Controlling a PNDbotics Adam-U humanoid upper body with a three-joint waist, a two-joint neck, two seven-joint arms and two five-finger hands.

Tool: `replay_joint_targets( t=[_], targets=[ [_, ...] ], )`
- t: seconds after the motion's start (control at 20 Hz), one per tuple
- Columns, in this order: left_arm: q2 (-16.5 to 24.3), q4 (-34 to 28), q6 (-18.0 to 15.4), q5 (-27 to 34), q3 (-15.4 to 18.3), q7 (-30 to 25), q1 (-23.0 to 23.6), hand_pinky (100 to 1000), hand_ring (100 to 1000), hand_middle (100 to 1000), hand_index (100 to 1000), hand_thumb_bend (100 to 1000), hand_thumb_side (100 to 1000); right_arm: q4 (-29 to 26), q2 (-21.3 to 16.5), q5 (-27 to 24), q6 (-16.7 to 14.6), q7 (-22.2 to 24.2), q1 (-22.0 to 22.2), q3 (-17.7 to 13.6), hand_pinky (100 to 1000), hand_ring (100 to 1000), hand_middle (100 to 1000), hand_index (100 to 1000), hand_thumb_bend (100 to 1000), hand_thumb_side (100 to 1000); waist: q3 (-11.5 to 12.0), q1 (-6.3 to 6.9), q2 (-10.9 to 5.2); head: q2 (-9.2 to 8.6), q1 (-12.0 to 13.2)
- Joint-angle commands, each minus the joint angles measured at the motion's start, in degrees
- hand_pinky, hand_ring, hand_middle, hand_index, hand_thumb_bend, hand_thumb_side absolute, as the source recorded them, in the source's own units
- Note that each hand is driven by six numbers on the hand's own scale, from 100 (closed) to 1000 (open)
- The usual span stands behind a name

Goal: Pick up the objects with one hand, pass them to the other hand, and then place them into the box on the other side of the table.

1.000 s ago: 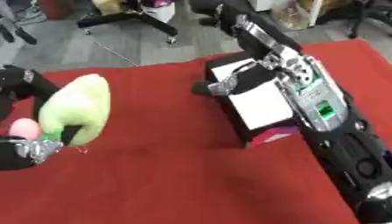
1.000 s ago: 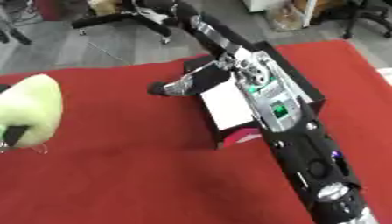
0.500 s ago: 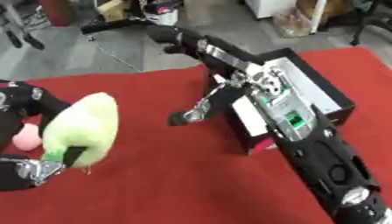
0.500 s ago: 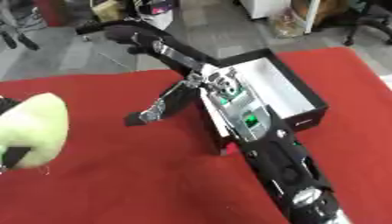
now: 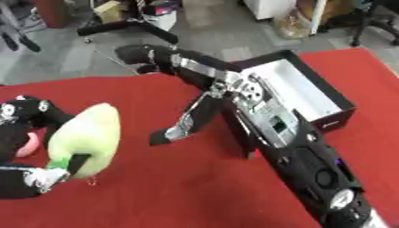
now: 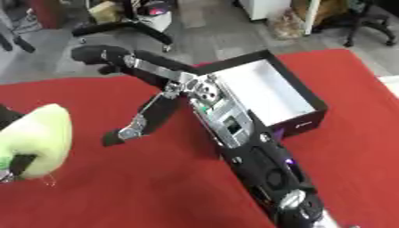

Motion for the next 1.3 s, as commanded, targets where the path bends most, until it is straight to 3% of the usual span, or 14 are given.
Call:
replay_joint_targets(
  t=[0.05,0.3,1.3],
  targets=[
    [0.4,0.1,-0.6,0.0,0.1,-0.5,-1.0,747,369,238,387,293,100,-1.6,0.4,-1.8,1.0,1.5,-1.3,0.3,952,1000,1000,957,620,105,0.1,-0.45,-0.72,0.65,-0.6],
    [-0.3,0.8,-1.0,0.4,-0.1,-0.9,-1.4,749,367,237,387,292,100,-1.8,0.8,-3.5,2.8,3.3,-1.2,0.8,953,1000,1000,957,615,106,0.3,-0.64,-0.81,1.46,-1.1],
    [-6.7,7.9,1.1,3.6,-2.0,-4.2,-6.6,771,364,230,386,294,100,-2.0,3.6,-7.8,9.2,7.1,-1.1,2.2,945,1000,1000,919,565,100,2.3,-0.86,-0.37,1.48,-3.9]
  ],
)
